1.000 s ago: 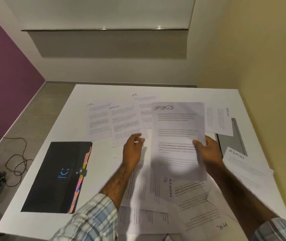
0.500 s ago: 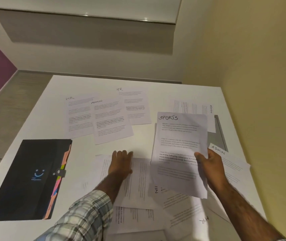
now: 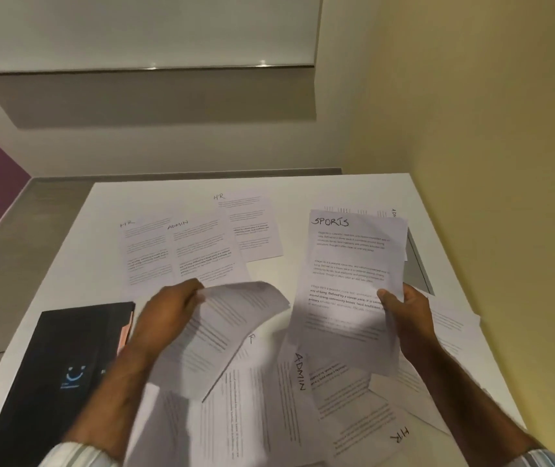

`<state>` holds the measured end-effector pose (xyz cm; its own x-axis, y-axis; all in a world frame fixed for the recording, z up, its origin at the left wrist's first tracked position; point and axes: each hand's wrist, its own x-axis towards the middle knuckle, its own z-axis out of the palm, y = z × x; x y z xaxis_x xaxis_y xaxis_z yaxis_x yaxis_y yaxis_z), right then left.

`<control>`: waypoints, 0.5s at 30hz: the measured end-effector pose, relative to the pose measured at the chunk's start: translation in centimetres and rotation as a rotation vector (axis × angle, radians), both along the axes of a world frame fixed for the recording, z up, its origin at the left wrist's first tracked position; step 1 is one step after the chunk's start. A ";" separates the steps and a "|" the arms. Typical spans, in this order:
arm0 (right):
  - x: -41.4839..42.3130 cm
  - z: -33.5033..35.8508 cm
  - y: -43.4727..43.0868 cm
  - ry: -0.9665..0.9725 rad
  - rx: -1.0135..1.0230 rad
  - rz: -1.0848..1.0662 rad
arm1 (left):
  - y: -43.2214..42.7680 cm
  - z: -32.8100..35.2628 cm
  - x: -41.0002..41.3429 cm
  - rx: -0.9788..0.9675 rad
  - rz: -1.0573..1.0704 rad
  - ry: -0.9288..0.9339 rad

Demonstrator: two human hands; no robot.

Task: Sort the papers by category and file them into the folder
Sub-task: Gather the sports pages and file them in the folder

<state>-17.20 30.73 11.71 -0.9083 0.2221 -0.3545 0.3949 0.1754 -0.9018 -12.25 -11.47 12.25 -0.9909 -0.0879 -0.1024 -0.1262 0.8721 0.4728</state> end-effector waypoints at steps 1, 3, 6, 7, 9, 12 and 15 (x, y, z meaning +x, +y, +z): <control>-0.1 0.0 0.1 0.010 -0.010 0.000 | -0.7 1.9 0.3 0.055 0.040 0.047; -0.2 0.0 0.0 0.037 -0.033 0.013 | -1.5 5.4 0.5 0.192 0.149 0.129; -0.6 -0.2 -0.7 0.028 -0.107 0.047 | -1.7 8.6 -0.2 0.598 0.314 0.157; -0.9 -0.3 -1.0 0.011 -0.136 0.056 | -1.2 9.2 -0.7 0.774 0.357 0.144; -1.4 -0.4 -1.9 -0.017 -0.191 0.079 | 0.3 9.2 -1.9 0.971 0.419 0.136; -1.6 0.0 -3.3 -0.017 -0.262 0.173 | 4.0 8.2 -3.8 0.946 0.411 0.123; -1.4 1.5 -4.2 0.003 -0.316 0.277 | 7.8 6.9 -4.8 0.845 0.400 0.110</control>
<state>-18.60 26.51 13.25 -0.9194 -0.1497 -0.3638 0.3695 -0.0113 -0.9292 -17.09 -3.72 19.13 -0.9109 -0.3633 -0.1954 -0.2593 0.1361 0.9562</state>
